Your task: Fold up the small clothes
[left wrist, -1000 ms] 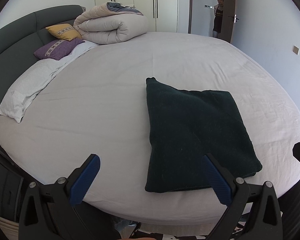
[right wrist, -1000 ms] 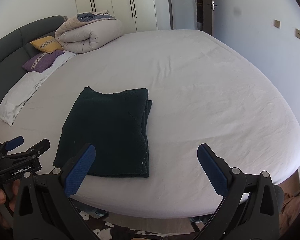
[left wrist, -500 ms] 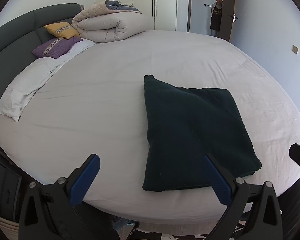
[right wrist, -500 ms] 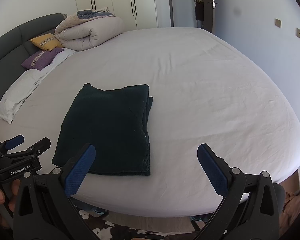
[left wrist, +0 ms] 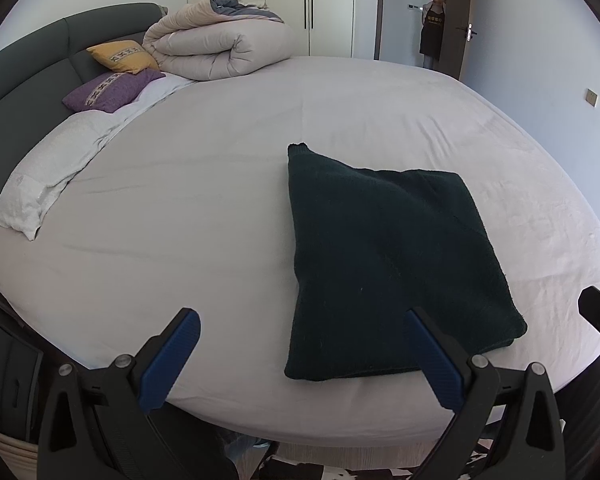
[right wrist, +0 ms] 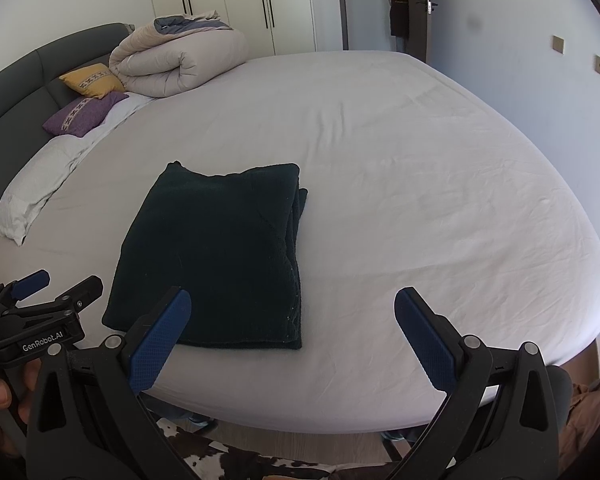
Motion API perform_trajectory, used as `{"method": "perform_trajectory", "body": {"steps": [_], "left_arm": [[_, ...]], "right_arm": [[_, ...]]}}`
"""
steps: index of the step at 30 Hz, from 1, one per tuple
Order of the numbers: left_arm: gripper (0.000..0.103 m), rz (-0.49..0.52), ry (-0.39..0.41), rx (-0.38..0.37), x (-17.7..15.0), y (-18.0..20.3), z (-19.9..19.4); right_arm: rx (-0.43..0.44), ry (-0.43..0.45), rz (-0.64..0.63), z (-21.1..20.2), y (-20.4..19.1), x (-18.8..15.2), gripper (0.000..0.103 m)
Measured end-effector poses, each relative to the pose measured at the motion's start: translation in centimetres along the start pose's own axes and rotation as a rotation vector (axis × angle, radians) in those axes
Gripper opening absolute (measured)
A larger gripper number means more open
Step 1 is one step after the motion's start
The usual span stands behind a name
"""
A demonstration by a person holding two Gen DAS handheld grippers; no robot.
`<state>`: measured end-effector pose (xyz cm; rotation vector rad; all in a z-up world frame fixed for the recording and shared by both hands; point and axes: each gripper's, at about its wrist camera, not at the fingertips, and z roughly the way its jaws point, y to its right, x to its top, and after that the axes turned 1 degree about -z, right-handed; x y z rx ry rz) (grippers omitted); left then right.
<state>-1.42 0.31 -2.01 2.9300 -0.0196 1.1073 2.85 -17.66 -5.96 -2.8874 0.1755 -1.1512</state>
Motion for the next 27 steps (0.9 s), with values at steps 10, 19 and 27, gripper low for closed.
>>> {"method": "perform_trajectory", "body": {"steps": [10,19,27], "left_arm": [[0.103,0.0,-0.002,0.0,0.0,0.12,0.13],[0.103,-0.001,-0.003,-0.001,-0.07,0.3,0.2],[0.103,-0.002,-0.005,-0.001,-0.13,0.33,0.3]], "right_arm": [[0.001,-0.005,-0.001,0.28,-0.01,-0.16,0.103],[0.002,-0.008,0.0,0.5,-0.21,-0.19,0.103],[0.001,-0.01,0.001,0.58,-0.28,-0.28,0.103]]}}
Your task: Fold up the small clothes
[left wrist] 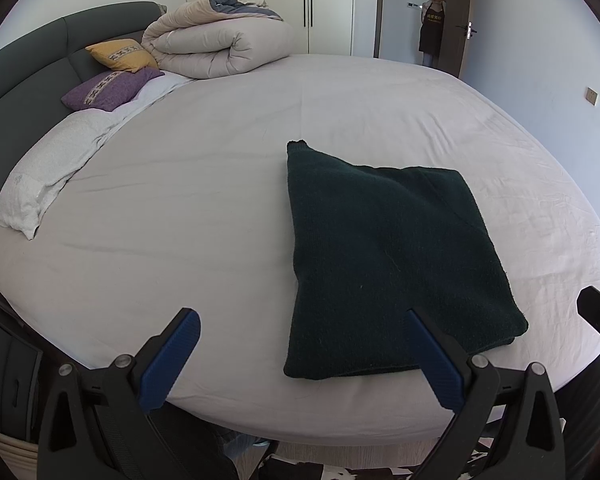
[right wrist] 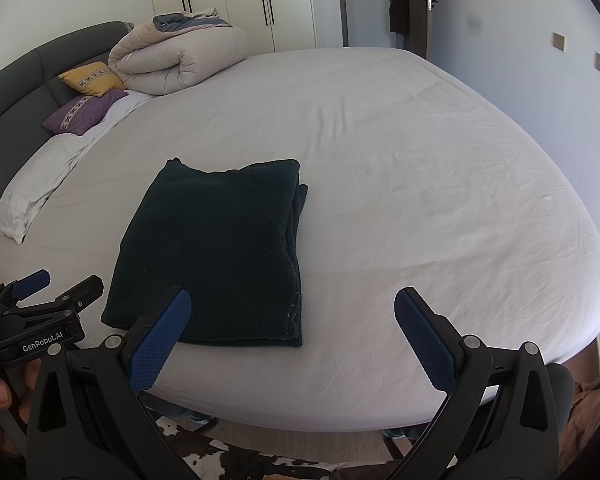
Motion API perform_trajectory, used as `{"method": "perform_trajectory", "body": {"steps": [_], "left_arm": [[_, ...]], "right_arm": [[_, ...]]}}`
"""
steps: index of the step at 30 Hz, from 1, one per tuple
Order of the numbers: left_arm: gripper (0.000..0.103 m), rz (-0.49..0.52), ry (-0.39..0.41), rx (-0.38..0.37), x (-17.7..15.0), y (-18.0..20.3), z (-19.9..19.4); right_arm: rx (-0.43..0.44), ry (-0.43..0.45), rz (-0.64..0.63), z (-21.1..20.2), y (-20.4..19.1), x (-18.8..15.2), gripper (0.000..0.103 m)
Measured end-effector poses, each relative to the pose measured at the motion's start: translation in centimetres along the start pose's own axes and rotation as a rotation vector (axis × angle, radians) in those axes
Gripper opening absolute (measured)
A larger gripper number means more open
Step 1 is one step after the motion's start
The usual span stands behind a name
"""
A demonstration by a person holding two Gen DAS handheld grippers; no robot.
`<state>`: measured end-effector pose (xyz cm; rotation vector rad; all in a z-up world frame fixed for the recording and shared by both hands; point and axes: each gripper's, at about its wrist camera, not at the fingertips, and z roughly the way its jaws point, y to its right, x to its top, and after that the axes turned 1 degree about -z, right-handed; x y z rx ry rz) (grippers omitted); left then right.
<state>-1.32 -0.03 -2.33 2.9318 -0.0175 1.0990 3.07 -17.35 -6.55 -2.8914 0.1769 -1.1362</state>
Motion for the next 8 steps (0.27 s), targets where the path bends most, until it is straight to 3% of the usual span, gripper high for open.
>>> {"method": "perform_trajectory", "body": {"steps": [8], "left_arm": [[0.103,-0.001,-0.015,0.014,-0.4,-0.32,0.55]], "right_arm": [[0.001,-0.011,0.006,0.31,0.13,0.03,0.103]]}}
